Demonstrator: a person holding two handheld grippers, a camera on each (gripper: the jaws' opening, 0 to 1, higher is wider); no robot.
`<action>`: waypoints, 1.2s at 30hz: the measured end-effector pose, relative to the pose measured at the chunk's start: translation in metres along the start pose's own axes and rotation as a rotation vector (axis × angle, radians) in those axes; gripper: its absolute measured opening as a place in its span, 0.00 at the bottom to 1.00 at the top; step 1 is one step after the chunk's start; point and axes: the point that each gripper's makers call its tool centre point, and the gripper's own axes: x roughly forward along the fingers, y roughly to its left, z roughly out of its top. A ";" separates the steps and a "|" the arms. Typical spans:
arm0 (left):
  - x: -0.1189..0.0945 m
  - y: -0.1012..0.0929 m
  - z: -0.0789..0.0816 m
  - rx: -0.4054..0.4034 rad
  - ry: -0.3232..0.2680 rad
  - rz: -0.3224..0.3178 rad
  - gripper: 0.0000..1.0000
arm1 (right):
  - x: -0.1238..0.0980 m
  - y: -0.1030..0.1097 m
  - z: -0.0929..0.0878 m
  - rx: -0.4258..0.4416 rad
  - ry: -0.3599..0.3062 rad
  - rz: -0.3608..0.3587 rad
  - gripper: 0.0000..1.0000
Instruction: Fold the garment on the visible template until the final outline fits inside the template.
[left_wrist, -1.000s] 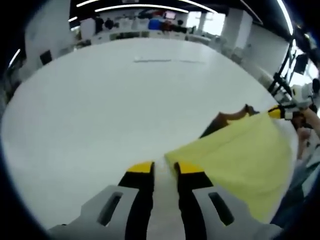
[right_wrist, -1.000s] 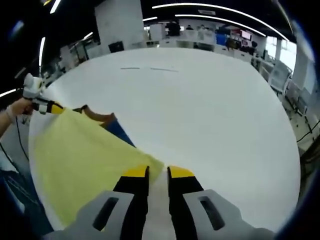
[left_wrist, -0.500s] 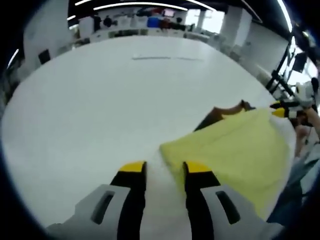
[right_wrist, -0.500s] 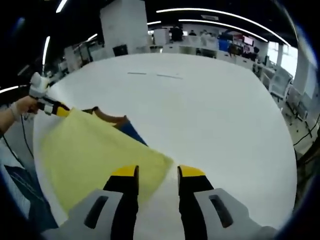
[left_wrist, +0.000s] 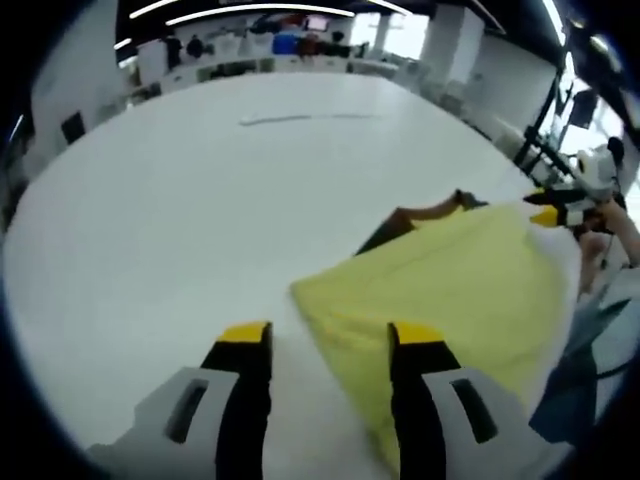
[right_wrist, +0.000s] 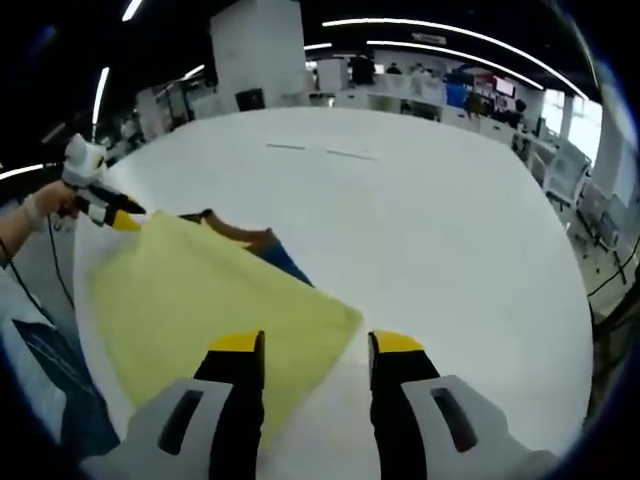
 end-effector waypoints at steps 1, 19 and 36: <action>0.000 -0.001 0.000 0.005 -0.002 -0.004 0.48 | 0.000 0.000 0.000 -0.001 0.000 0.000 0.43; -0.023 -0.030 -0.001 0.088 -0.011 -0.074 0.66 | -0.020 0.020 0.008 -0.078 -0.015 0.030 0.61; -0.051 -0.045 0.000 0.142 -0.039 -0.062 0.78 | -0.036 0.039 0.012 -0.151 -0.006 0.062 0.78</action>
